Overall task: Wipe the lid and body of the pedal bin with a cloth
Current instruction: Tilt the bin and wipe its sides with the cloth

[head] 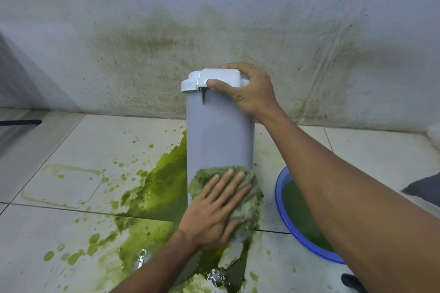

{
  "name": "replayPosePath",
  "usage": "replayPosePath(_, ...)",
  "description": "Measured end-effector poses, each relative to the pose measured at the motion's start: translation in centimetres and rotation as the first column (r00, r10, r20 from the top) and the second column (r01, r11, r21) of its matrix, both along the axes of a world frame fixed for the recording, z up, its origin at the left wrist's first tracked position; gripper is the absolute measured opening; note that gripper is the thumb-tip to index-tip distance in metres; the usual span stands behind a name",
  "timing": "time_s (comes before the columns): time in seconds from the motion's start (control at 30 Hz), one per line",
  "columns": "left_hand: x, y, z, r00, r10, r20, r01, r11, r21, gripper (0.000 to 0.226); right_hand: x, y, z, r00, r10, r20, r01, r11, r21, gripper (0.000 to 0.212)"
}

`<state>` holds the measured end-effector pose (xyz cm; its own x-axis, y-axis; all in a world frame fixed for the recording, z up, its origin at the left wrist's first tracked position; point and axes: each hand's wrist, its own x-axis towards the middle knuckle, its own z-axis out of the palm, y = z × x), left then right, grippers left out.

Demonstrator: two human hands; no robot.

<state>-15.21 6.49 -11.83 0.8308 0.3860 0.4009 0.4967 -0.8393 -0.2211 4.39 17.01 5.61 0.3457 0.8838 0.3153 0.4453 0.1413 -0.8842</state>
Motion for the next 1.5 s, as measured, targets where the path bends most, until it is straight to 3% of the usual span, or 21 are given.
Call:
replayPosePath(0.17, 2.6, 6.1, 6.8, 0.948, 0.216, 0.235, -0.212, 0.976, -0.041, 0.076, -0.4, -0.1, 0.1, 1.000, -0.005, 0.010, 0.005, 0.999, 0.036, 0.053)
replayPosePath(0.3, 4.5, 5.4, 7.4, 0.932, 0.244, 0.270, -0.227, 0.970, -0.090, 0.079, -0.1, -0.2, 0.0, 1.000, -0.009, 0.028, 0.007, 0.999, 0.038, 0.058)
replayPosePath(0.4, 3.7, 2.2, 3.6, 0.979, 0.106, 0.173, -0.100, 0.994, -0.045, 0.078, 0.0, -0.2, 0.0, 1.000, -0.002, 0.018, 0.002, 1.000, 0.011, 0.059)
replayPosePath(0.5, 1.8, -1.1, -0.6, 0.999, -0.029, -0.016, 0.029, 0.999, 0.022, 0.070, -0.1, -0.1, 0.1, 1.000, 0.007, 0.012, -0.007, 1.000, -0.007, 0.057)
replayPosePath(0.63, -0.2, -2.9, -3.7, 0.951, -0.187, -0.247, 0.209, 0.976, 0.066, 0.066, -0.1, -0.3, 0.0, 1.000, 0.014, 0.000, -0.014, 1.000, -0.003, 0.055)
replayPosePath(0.77, -1.4, -2.4, -4.1, 0.866, -0.368, -0.339, 0.401, 0.916, 0.031, 0.054, 0.0, -0.3, 0.2, 1.000, 0.018, -0.013, -0.018, 1.000, -0.007, 0.054)
replayPosePath(0.83, -1.9, -1.1, -3.0, 0.898, -0.370, -0.239, 0.380, 0.925, -0.005, 0.055, -0.2, -0.1, 0.1, 1.000, 0.008, -0.005, -0.008, 1.000, -0.007, 0.055)
replayPosePath(0.93, -1.4, 2.1, 0.7, 0.983, -0.163, 0.089, 0.167, 0.985, -0.036, 0.061, -0.4, -0.1, 0.1, 1.000, -0.005, 0.003, 0.005, 1.000, -0.002, 0.056)
replayPosePath(1.03, 0.5, 5.5, 5.0, 0.957, 0.103, 0.270, -0.092, 0.994, -0.054, 0.064, -0.4, -0.2, 0.1, 1.000, 0.002, -0.001, -0.002, 1.000, 0.011, 0.052)
replayPosePath(1.13, 2.6, 6.9, 7.8, 0.915, 0.201, 0.349, -0.175, 0.979, -0.104, 0.061, -0.3, -0.3, -0.1, 1.000, -0.005, 0.026, 0.004, 0.999, 0.049, 0.054)
replayPosePath(1.27, 4.8, 5.2, 7.2, 0.905, 0.255, 0.341, -0.232, 0.967, -0.106, 0.064, -0.2, -0.1, -0.2, 0.999, -0.021, 0.033, 0.019, 0.999, 0.044, 0.058)
replayPosePath(1.4, 4.3, 2.1, 3.5, 0.986, 0.009, 0.165, -0.006, 1.000, -0.022, 0.062, 0.0, 0.1, -0.2, 1.000, -0.008, 0.029, 0.008, 1.000, 0.007, 0.061)
replayPosePath(1.5, 1.5, 0.7, 1.0, 0.997, -0.066, 0.049, 0.066, 0.998, 0.002, 0.064, 0.1, 0.0, -0.2, 1.000, 0.005, 0.029, -0.005, 1.000, -0.007, 0.061)
